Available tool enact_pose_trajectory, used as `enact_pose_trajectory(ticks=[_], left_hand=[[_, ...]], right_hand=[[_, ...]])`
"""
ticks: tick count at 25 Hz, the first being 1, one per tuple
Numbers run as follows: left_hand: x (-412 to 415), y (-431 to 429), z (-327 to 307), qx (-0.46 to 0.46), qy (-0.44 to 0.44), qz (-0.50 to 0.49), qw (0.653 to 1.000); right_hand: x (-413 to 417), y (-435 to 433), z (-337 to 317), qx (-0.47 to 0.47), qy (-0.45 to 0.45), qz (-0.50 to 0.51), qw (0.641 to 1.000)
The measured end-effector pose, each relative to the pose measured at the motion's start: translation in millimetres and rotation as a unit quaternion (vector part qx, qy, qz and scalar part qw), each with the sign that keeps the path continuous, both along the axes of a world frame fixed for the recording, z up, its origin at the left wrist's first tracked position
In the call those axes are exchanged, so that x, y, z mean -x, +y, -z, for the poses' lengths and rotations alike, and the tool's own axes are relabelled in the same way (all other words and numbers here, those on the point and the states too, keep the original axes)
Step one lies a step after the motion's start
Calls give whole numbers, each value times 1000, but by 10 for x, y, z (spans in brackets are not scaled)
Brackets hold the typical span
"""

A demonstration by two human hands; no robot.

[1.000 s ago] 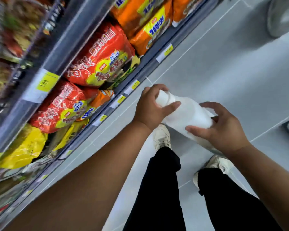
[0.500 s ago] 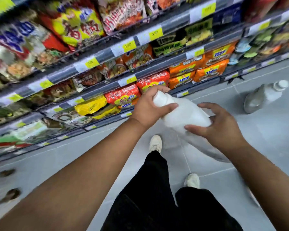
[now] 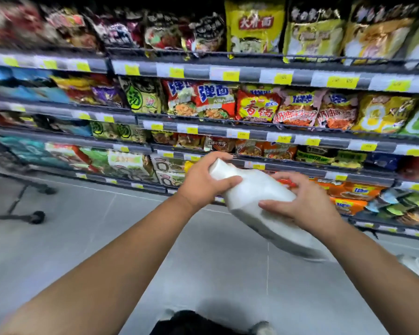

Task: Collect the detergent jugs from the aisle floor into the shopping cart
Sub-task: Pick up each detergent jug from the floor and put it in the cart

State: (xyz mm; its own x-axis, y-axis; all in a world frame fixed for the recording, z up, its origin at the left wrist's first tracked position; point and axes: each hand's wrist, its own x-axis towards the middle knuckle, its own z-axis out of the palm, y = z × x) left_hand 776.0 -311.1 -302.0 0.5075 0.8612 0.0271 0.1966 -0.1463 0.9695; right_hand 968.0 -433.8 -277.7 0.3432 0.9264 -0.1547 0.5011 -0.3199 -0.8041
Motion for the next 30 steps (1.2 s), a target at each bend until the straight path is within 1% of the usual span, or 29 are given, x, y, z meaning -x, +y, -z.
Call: enact_pose_trajectory(ticks=[3, 5, 6, 9, 12, 16, 19, 21, 24, 27, 30], left_hand=[[873, 229, -207, -6, 2, -79, 997], [1590, 381, -304, -9, -3, -141, 990], [1840, 435, -353, -19, 0, -161, 987], [2846, 644, -549, -60, 20, -222, 973], [3831, 854, -762, -93, 37, -284, 953], [4853, 1159, -931, -115, 45, -355, 927], [5477, 1380, -957, -98, 20, -392, 915], [5896, 1597, -960, -92, 38, -416, 904], [6529, 1986, -971, -104, 89, -480, 867], [7066, 2298, -973, -98, 94, -534, 834], [7692, 2566, -937, -76, 82, -578, 808]], right_hand=[[697, 500, -234, -11, 4, -71, 997], [1331, 899, -376, -15, -5, -128, 992], [1570, 1032, -448, -19, -8, -148, 989], [2505, 1524, -588, -38, 21, -203, 978], [3463, 2022, -744, -55, 34, -263, 963], [4508, 2680, -885, -71, 49, -327, 941], [5175, 3211, -892, -72, 54, -375, 923], [5635, 3584, -865, -73, 67, -408, 907], [6363, 4169, -863, -51, 109, -460, 880], [7014, 4650, -861, -47, 114, -503, 856], [7763, 5102, -863, -34, 104, -528, 842]])
